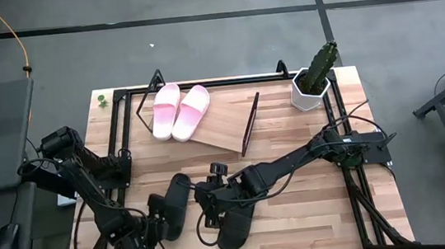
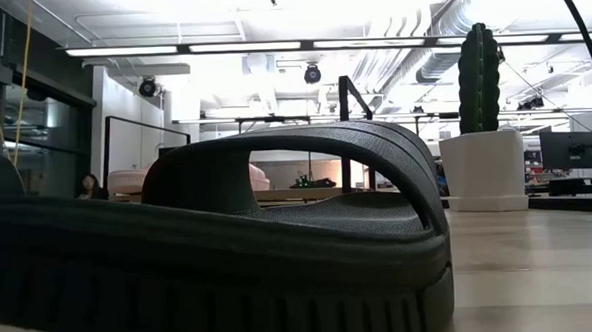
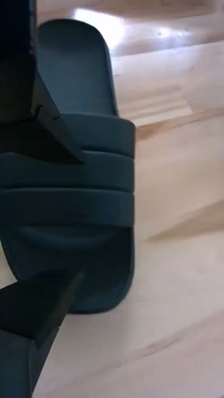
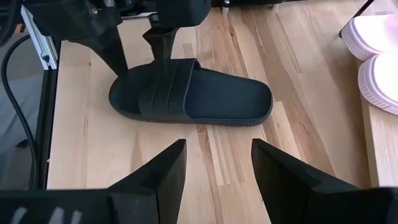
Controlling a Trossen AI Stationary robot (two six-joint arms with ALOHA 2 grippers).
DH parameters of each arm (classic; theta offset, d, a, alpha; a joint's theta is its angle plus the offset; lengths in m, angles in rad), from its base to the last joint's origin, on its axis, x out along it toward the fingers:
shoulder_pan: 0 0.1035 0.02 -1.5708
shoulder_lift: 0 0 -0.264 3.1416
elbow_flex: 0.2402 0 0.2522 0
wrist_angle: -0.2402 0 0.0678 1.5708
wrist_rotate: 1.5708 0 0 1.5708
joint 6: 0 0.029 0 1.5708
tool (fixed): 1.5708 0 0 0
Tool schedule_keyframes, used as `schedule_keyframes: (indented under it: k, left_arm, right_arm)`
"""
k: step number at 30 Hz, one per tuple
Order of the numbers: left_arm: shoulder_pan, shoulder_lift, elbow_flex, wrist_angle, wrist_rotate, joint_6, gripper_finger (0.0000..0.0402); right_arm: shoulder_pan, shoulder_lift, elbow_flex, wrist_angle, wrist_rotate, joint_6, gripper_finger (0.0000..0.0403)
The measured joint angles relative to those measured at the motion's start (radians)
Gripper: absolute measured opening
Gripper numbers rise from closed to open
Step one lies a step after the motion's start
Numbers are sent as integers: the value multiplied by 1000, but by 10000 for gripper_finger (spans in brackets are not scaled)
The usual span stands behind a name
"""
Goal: Pick and place slides into the shelf
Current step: Put the left black slide on the shelf
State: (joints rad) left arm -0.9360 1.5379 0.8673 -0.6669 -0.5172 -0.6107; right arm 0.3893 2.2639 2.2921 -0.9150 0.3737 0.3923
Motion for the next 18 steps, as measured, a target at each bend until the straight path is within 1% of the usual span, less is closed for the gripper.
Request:
schedule_keyframes:
  k: [9, 14, 18]
  left_arm:
    - [0, 11, 1, -23, -19, -15, 264]
    - [0, 93, 22, -34, -16, -15, 264]
    - [0, 187, 119, -137, -27, -15, 264]
  right_arm:
    - [0, -1, 0, 0, 0, 3, 172]
    - [0, -1, 0, 0, -1, 11, 172]
    - [5, -1, 0, -1, -2, 11, 172]
